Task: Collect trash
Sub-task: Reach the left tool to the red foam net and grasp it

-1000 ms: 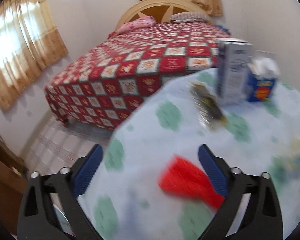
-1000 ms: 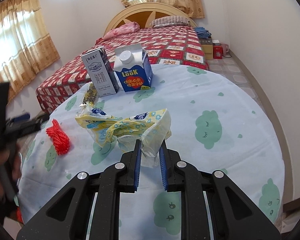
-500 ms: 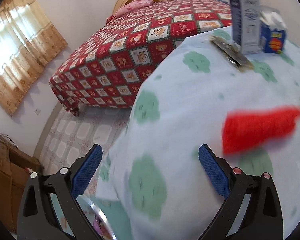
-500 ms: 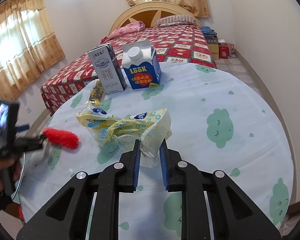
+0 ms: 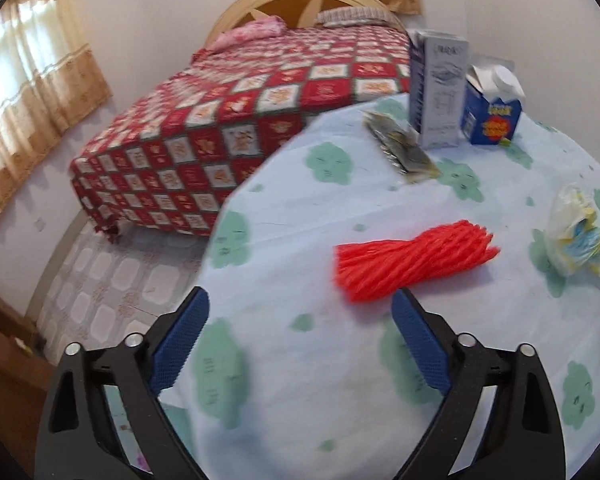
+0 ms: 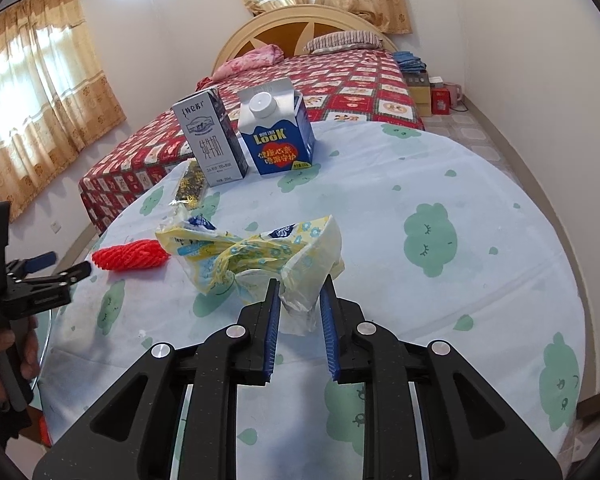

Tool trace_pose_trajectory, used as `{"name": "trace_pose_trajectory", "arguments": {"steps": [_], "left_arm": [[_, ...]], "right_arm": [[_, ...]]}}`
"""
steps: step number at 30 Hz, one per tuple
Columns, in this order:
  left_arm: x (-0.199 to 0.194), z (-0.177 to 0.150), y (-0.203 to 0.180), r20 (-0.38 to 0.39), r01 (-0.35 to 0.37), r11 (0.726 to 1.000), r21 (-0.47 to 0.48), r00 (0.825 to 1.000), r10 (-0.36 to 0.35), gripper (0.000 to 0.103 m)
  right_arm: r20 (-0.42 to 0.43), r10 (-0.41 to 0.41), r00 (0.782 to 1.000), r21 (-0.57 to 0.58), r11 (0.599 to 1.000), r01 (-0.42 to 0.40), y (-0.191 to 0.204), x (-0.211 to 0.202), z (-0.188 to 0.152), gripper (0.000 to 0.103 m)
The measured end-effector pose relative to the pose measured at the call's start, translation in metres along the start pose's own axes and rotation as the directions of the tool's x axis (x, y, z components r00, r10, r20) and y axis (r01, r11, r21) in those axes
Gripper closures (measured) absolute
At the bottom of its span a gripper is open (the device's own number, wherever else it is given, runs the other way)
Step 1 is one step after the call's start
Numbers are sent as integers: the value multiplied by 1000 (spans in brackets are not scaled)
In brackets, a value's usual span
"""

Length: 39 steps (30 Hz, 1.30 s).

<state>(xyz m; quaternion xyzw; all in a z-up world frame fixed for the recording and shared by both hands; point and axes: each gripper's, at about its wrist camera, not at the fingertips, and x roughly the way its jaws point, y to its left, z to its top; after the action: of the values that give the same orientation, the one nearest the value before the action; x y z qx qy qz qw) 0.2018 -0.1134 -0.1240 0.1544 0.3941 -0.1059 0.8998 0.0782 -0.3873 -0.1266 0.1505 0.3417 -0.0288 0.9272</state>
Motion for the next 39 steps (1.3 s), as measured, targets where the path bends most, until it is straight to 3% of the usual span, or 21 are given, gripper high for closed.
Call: {"name": "trace_pose_trajectory", "arguments": {"steps": [4, 6, 7, 10, 11, 19, 21, 22, 23, 24, 30, 33, 39], "left_arm": [[13, 1, -11, -27, 51, 999, 2, 998, -51, 20], [20, 1, -16, -48, 73, 997, 13, 996, -72, 35], [23, 1, -17, -66, 94, 996, 8, 993, -93, 44], [28, 3, -18, -89, 143, 990, 6, 986, -142, 93], [28, 3, -18, -88, 147, 989, 7, 985, -146, 101], [7, 2, -11, -40, 133, 991, 17, 990, -132, 103], [0, 2, -8, -18, 110, 994, 12, 994, -109, 99], [-2, 3, -7, -16, 107, 994, 8, 994, -107, 82], [-3, 5, -6, -12, 103, 995, 4, 995, -103, 55], [-5, 7, -6, 1, 94, 996, 3, 996, -94, 51], [4, 25, -17, 16, 98, 995, 9, 995, -98, 52], [21, 28, -23, -30, 134, 991, -8, 990, -135, 53], [34, 23, -37, -56, 180, 984, 12, 982, -179, 78]], "right_arm": [[0, 7, 1000, -10, 1000, -7, 2, 0, 1, 82], [-5, 10, 1000, -13, 1000, -10, 4, 2, 1, 82], [-11, 15, 1000, -18, 1000, -15, 5, 5, 1, 82], [-26, 32, 999, -32, 999, -32, 10, 9, 3, 82], [-28, 35, 999, -34, 999, -36, 11, 10, 3, 83], [-16, 28, 999, -32, 999, -29, 15, 8, 1, 83], [-7, 18, 1000, -27, 999, -18, 12, 4, 1, 83], [-2, 12, 1000, -18, 1000, -12, 9, 2, 2, 83], [4, 3, 1000, -10, 1000, -3, 5, 0, 2, 83], [6, 0, 1000, -7, 1000, 0, 3, -1, 2, 83], [22, -17, 1000, 2, 1000, 17, -6, -7, 7, 83], [19, -12, 1000, -4, 1000, 12, -6, -7, 8, 83], [-7, 8, 1000, -13, 1000, -8, -5, 3, 8, 83]]}}
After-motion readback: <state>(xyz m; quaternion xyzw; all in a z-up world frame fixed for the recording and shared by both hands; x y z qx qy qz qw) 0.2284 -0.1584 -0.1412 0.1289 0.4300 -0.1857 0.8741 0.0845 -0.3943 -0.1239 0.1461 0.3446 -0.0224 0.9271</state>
